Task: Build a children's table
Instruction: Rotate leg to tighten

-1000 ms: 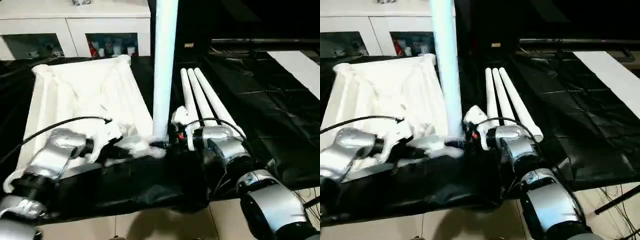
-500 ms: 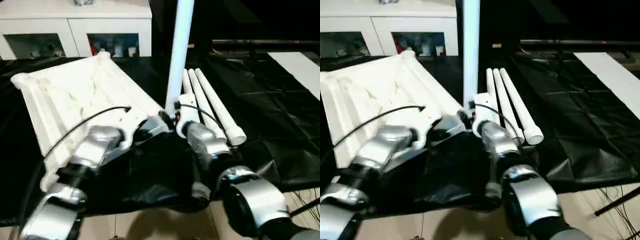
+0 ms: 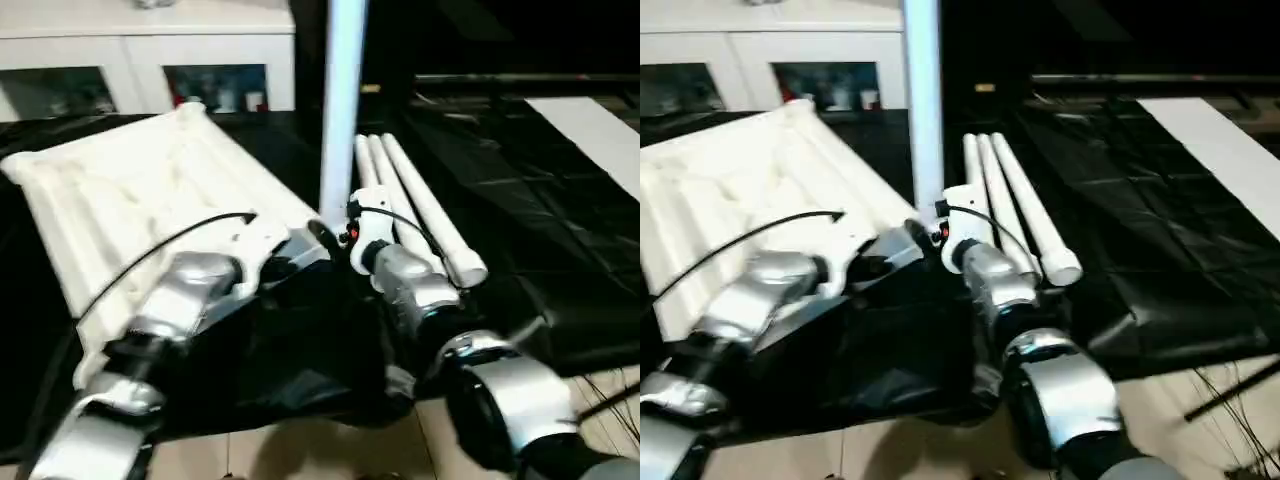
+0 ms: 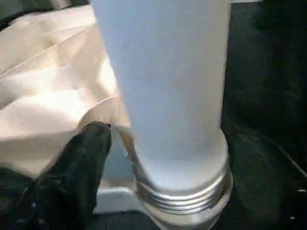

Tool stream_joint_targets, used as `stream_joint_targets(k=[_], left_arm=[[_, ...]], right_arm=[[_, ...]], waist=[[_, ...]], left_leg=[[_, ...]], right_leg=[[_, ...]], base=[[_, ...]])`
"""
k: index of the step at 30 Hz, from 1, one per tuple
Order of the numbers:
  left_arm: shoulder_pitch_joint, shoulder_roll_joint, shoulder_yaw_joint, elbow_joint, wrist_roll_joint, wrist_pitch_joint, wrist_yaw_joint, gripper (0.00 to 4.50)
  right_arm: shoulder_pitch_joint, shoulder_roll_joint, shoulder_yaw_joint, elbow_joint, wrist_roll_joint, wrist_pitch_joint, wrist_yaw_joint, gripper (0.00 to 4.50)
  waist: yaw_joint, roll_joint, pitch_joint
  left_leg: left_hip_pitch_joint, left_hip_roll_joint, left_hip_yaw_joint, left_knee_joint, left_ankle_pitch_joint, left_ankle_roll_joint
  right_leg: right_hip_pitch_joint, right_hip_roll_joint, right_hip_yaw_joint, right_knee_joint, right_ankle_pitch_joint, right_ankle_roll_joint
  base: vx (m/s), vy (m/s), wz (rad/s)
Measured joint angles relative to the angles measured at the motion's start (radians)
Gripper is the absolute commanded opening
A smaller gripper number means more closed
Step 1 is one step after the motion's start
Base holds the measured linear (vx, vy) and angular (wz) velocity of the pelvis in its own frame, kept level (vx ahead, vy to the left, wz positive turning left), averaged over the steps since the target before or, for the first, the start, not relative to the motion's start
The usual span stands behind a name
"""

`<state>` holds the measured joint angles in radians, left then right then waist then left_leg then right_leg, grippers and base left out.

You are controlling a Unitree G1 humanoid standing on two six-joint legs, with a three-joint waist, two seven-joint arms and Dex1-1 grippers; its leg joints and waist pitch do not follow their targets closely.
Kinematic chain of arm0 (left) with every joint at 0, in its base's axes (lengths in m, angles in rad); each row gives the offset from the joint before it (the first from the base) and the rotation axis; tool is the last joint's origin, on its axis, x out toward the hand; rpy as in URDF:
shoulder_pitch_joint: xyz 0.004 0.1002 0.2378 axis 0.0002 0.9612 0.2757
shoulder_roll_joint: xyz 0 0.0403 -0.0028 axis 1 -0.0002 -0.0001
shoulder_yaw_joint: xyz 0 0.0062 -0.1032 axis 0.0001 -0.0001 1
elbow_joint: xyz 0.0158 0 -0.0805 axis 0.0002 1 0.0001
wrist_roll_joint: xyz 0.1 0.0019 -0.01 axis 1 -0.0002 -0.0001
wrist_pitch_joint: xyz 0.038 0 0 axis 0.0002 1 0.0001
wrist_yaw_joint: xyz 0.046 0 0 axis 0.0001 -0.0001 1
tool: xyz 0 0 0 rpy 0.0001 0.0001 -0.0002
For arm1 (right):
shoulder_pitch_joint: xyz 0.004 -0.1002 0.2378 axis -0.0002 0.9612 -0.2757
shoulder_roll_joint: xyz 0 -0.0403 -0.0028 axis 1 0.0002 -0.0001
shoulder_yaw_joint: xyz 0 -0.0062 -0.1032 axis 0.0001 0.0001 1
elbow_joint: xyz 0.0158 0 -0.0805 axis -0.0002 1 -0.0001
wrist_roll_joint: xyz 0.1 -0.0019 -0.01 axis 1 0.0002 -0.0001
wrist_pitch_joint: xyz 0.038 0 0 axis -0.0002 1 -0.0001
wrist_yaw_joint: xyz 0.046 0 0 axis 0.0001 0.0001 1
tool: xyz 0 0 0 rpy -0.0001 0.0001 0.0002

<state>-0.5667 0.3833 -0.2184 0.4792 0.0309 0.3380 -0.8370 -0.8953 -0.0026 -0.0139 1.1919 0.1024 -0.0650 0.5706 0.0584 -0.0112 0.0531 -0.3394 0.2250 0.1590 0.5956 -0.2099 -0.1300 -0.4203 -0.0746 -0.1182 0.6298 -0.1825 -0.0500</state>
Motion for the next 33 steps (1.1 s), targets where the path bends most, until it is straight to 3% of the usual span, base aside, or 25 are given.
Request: stream_joint_targets(k=[5, 11, 17, 21, 33], left_arm=[[0.039, 0.09, -0.012, -0.027, -0.038, -0.067, -0.16, 0.0], [0.073, 0.16, -0.036, -0.058, -0.077, -0.119, -0.346, 0.0], [0.076, 0.16, -0.041, -0.062, -0.077, -0.124, -0.378, 0.0], [0.075, 0.16, -0.042, -0.049, -0.077, -0.148, -0.383, 0.0], [0.074, 0.169, -0.041, -0.043, -0.077, -0.159, -0.401, 0.0]], right_arm=[[0.036, -0.097, 0.098, -0.078, -0.056, -0.007, 0.275, 4.29], [0.071, -0.145, 0.152, -0.127, -0.069, -0.028, 0.529, 4.29], [0.077, -0.166, 0.172, -0.17, -0.061, -0.021, 0.622, 4.29], [0.082, -0.167, 0.178, -0.169, -0.066, -0.014, 0.643, 4.13], [0.083, -0.166, 0.187, -0.165, -0.075, -0.014, 0.647, 2.96]], waist=[[0.006, -0.002, 0.001], [0.036, -0.002, 0.001], [0.039, -0.002, 0.001], [0.04, -0.002, 0.001], [0.041, -0.002, 0.001]], left_leg=[[-0.001, 0.001, 0.0, 0.0, 0.0, 0.002], [-0.003, 0.002, 0.0, 0.001, -0.001, 0.003], [-0.003, 0.002, 0.0, 0.003, 0.0, 0.003], [-0.003, 0.002, 0.0, 0.003, 0.0, 0.003], [-0.003, 0.002, 0.0, 0.003, 0.0, 0.003]], right_leg=[[0.0, 0.0, -0.001, -0.001, 0.0, 0.0], [0.0, -0.001, 0.0, -0.001, -0.001, 0.0], [0.002, -0.002, 0.001, -0.001, -0.001, 0.0], [0.002, -0.001, 0.0, 0.0, -0.001, 0.0], [0.002, -0.001, 0.0, 0.0, -0.001, 0.0]], base=[[0.0, 0.0, 0.0], [0.0, 0.0, 0.0], [0.0, 0.0, 0.0], [0.0, 0.0, 0.0], [0.0, 0.0, 0.0]])
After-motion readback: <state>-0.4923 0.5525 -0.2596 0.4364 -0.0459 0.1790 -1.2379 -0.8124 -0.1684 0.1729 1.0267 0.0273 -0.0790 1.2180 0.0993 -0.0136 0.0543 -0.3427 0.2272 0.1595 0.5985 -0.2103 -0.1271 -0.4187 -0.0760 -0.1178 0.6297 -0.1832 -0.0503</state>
